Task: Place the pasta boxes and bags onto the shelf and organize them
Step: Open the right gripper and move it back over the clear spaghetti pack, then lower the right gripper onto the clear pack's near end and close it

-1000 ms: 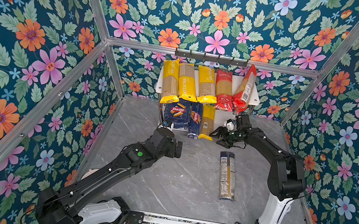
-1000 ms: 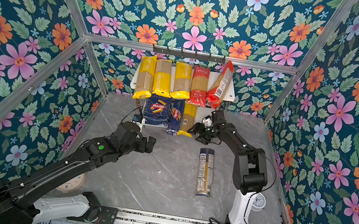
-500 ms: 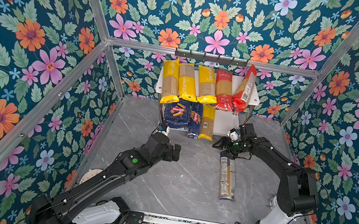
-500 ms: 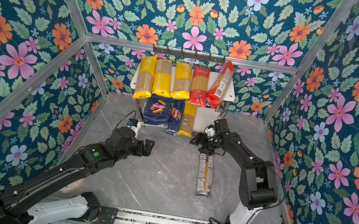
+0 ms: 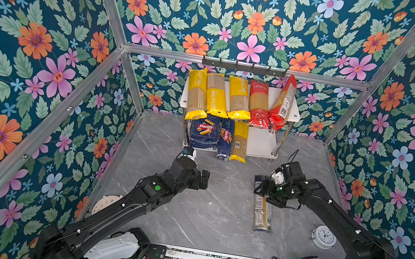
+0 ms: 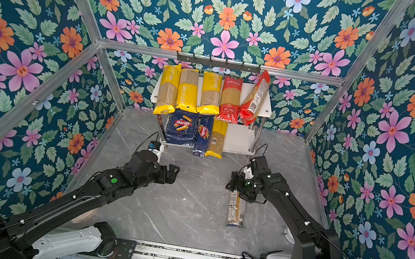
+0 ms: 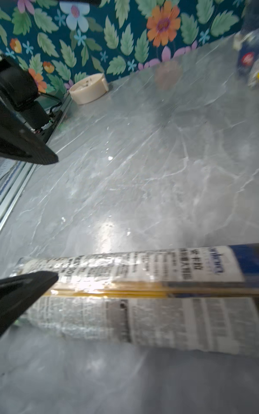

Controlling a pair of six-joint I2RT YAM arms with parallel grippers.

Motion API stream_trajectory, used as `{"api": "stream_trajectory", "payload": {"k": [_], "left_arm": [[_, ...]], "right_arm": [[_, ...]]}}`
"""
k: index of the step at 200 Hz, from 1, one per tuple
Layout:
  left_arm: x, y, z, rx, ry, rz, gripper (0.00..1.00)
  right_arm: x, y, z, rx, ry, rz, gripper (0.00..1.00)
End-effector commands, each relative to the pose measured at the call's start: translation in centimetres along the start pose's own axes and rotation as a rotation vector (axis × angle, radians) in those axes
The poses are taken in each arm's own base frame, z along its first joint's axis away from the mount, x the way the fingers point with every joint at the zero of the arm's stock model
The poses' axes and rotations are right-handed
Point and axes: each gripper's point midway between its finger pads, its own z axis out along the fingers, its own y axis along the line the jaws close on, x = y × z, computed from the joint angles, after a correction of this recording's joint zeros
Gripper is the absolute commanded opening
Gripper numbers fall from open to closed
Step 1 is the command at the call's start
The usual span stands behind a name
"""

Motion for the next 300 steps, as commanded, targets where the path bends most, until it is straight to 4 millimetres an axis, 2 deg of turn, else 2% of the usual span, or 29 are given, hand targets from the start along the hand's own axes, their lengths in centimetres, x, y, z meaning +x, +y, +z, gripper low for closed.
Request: {"api": "stream_trajectory", "payload": {"k": [1, 56, 80, 134, 183, 226, 300], "left_arm": [[-0.5, -1.2, 0.4, 0.051, -0.022, -0.012, 0.99], [0.4, -2.3, 1.3, 0.081, 0.011, -0.009, 0.99], [0.6, -2.6, 1.2, 0.090, 0.018, -0.006, 0.99], [0.7, -2.8, 0.8, 0.080, 0.035, 0.007, 0.99], [0.7, -3.0, 0.3, 0.071, 0.041, 0.015, 0.99], [0.5, -2.7, -0.2, 0.054, 0.031, 0.017, 0.99], [1.1, -2.8, -0.1, 0.058, 0.035, 0.014, 0.99]], "right_arm": [[2.0, -2.3, 0.0, 0.152, -0.029, 0.037, 0.79], [5.7, -6.6, -0.9, 0.279, -0.130, 0.076, 0.82], [7.0, -7.5, -0.6, 0.268, -0.128, 0.090, 0.83], [7.9, -8.8, 0.0, 0.323, -0.277, -0.002, 0.84], [7.9, -9.7, 0.9, 0.374, -0.381, -0.081, 0.85], [7.3, -8.5, 1.9, 0.332, -0.394, -0.120, 0.84], [7.4, -8.1, 2.9, 0.299, -0.386, -0.136, 0.84]]}}
